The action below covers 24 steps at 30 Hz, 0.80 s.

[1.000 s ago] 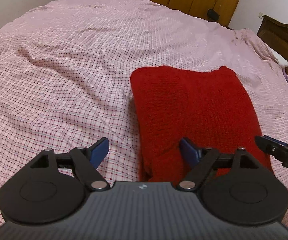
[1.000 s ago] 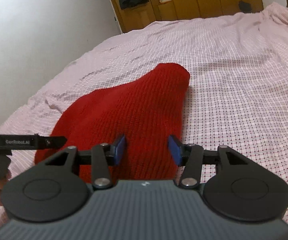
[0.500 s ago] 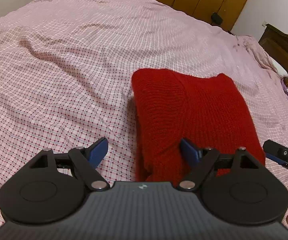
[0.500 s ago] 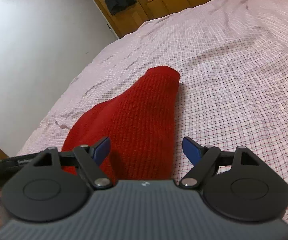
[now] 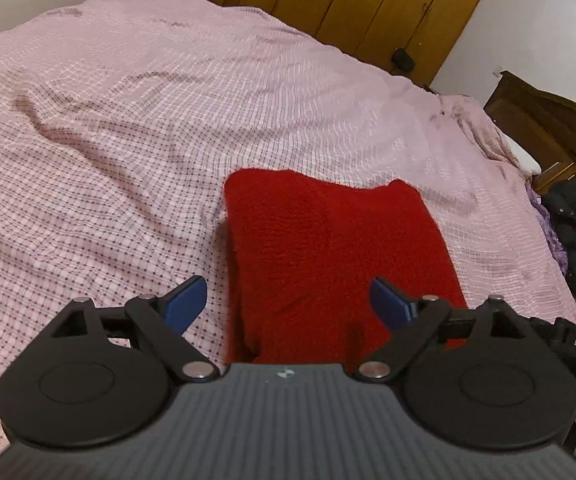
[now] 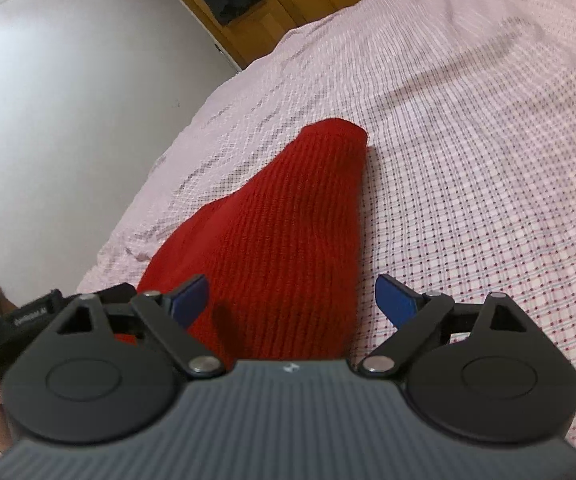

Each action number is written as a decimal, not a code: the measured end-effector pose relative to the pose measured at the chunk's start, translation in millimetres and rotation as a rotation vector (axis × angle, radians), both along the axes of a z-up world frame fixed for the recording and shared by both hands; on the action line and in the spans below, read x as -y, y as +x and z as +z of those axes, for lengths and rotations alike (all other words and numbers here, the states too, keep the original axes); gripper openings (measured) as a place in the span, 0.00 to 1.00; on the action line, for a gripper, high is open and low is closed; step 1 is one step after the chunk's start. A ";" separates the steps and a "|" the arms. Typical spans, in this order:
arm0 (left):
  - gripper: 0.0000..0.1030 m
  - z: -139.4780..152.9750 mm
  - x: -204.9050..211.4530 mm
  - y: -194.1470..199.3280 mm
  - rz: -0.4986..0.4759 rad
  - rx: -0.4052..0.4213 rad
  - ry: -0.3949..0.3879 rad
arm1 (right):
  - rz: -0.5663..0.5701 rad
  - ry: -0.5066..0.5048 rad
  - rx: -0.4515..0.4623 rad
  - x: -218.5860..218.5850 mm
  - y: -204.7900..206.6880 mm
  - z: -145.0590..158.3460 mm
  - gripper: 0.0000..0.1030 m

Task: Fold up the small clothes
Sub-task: 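Grasp the cardigan end with the right tool and fold it over again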

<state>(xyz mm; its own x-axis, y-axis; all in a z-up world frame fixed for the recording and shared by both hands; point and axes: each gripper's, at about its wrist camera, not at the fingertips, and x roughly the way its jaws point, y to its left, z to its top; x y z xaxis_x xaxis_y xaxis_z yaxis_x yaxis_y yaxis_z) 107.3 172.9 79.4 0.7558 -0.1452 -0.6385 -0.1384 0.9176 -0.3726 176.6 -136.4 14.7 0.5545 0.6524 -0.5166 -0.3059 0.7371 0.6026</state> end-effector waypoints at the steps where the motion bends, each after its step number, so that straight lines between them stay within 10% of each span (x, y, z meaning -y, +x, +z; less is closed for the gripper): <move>1: 0.90 -2.5 -0.1 2.2 -0.001 -0.007 -0.004 | -0.001 0.003 -0.009 0.0 1.8 -2.4 0.89; 24: 0.91 -48.3 -19.2 22.0 -0.023 -0.076 -0.214 | 0.071 0.242 -0.209 3.3 38.8 -53.6 1.00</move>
